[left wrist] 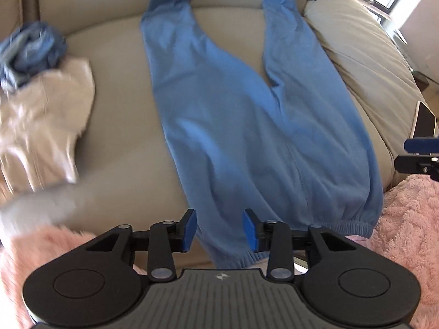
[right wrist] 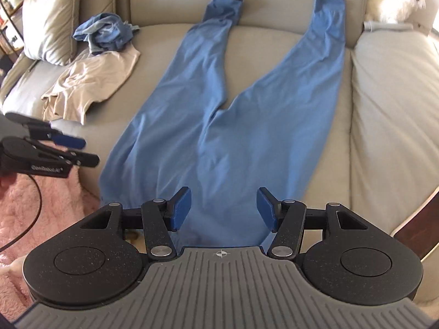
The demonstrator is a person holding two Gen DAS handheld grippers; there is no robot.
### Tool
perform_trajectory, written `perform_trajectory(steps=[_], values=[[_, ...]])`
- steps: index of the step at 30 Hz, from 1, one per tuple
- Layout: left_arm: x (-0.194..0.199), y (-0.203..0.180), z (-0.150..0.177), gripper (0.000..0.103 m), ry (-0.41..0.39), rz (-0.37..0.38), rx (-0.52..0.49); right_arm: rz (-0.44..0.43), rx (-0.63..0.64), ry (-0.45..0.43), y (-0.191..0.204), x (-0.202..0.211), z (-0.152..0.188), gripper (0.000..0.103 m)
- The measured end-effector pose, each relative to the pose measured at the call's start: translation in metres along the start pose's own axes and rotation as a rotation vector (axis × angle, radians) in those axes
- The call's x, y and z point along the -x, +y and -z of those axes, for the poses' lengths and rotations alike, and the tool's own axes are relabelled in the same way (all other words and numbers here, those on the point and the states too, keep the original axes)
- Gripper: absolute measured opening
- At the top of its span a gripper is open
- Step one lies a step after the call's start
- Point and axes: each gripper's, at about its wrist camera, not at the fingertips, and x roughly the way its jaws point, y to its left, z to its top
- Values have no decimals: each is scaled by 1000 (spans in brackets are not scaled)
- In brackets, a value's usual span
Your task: Fold clothes
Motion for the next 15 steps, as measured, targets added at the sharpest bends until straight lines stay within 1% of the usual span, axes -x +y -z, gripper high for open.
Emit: perform_trajectory(steps=[2, 3, 4, 6, 15], values=[[-2, 3, 10, 31, -7, -24, -3, 29, -68, 45, -4, -17, 6, 59], [-2, 6, 13, 31, -8, -22, 1, 53, -109, 71, -8, -25, 8, 59], [-2, 9, 15, 31, -6, -11, 10, 60, -137, 86, -9, -30, 10, 59], [-4, 13, 18, 32, 0, 5, 28, 38, -193, 103, -16, -36, 15, 59], [-25, 11, 16, 32, 33, -2, 41, 68, -241, 150, -41, -53, 28, 59]])
